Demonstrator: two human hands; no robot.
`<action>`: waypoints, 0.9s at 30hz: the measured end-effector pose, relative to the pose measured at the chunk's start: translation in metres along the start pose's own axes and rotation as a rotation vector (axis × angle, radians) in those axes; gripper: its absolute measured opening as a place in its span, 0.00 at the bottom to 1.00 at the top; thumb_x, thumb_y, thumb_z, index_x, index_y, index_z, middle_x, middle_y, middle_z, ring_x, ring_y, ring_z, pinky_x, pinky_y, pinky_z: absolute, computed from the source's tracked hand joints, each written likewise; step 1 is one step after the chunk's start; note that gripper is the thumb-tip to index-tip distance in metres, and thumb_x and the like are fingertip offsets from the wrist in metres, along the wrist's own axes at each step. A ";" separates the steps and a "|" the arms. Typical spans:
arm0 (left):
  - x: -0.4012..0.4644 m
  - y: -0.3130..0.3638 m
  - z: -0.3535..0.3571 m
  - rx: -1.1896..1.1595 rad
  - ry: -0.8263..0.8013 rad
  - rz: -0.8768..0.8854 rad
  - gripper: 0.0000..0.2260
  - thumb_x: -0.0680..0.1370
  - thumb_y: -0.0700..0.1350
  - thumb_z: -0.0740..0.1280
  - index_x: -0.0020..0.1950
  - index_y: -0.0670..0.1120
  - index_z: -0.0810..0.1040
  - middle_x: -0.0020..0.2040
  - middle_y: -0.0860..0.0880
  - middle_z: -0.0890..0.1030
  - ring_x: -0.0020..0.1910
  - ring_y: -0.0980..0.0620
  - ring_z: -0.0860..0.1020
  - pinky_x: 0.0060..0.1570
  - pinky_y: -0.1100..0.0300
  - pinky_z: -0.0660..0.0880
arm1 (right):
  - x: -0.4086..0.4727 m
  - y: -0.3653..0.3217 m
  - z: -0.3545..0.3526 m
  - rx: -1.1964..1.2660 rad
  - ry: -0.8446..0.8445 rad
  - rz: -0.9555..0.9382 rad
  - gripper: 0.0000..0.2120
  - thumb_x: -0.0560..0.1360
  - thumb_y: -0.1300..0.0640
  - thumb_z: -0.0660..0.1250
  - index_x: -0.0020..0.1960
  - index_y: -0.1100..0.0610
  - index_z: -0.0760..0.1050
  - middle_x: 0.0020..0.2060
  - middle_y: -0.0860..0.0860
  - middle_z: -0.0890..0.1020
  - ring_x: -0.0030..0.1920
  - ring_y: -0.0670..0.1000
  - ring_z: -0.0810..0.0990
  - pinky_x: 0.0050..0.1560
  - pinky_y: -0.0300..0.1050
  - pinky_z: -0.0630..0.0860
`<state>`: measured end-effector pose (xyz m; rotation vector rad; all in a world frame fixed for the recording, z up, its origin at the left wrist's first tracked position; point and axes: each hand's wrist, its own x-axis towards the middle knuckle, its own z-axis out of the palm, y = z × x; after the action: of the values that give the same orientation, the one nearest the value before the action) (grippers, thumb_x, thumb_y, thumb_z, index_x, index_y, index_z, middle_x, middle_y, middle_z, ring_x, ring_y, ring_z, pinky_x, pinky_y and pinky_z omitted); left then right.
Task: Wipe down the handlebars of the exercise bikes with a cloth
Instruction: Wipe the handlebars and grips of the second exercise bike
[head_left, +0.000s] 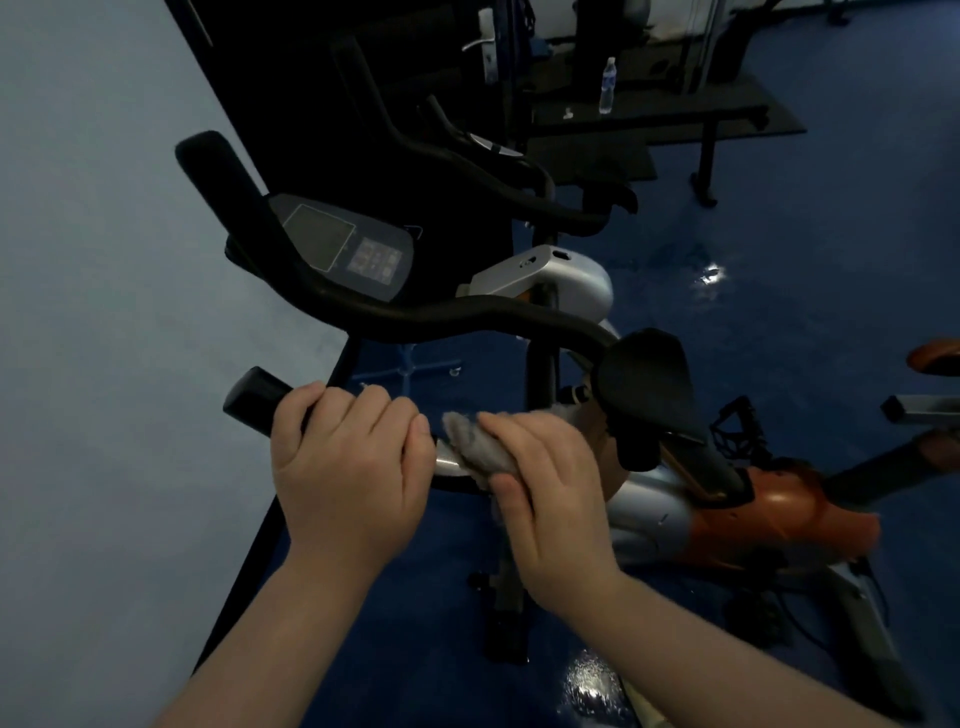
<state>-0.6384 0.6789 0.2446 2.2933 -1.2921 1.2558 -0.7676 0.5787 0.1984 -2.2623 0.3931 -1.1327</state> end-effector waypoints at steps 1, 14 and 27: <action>0.000 0.000 0.000 -0.006 -0.004 0.003 0.16 0.80 0.46 0.55 0.35 0.47 0.74 0.31 0.50 0.75 0.34 0.48 0.72 0.56 0.53 0.63 | -0.005 -0.002 0.001 0.051 0.017 0.075 0.20 0.81 0.51 0.53 0.68 0.57 0.70 0.61 0.51 0.74 0.63 0.48 0.70 0.66 0.44 0.65; 0.001 0.001 -0.001 -0.027 -0.004 -0.007 0.16 0.80 0.46 0.55 0.34 0.47 0.74 0.30 0.50 0.74 0.33 0.48 0.72 0.56 0.54 0.64 | 0.002 -0.041 0.005 0.291 0.022 0.589 0.26 0.80 0.45 0.53 0.75 0.42 0.49 0.75 0.37 0.51 0.73 0.33 0.50 0.69 0.32 0.52; 0.003 0.003 0.000 -0.018 0.024 -0.034 0.16 0.79 0.46 0.54 0.34 0.46 0.73 0.29 0.50 0.73 0.32 0.48 0.71 0.55 0.53 0.64 | 0.065 -0.006 0.002 0.130 0.023 0.863 0.20 0.81 0.48 0.55 0.68 0.57 0.62 0.61 0.54 0.76 0.60 0.53 0.75 0.49 0.39 0.67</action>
<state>-0.6397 0.6750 0.2463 2.2716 -1.2466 1.2518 -0.7268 0.5526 0.2422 -1.6602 1.1268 -0.6879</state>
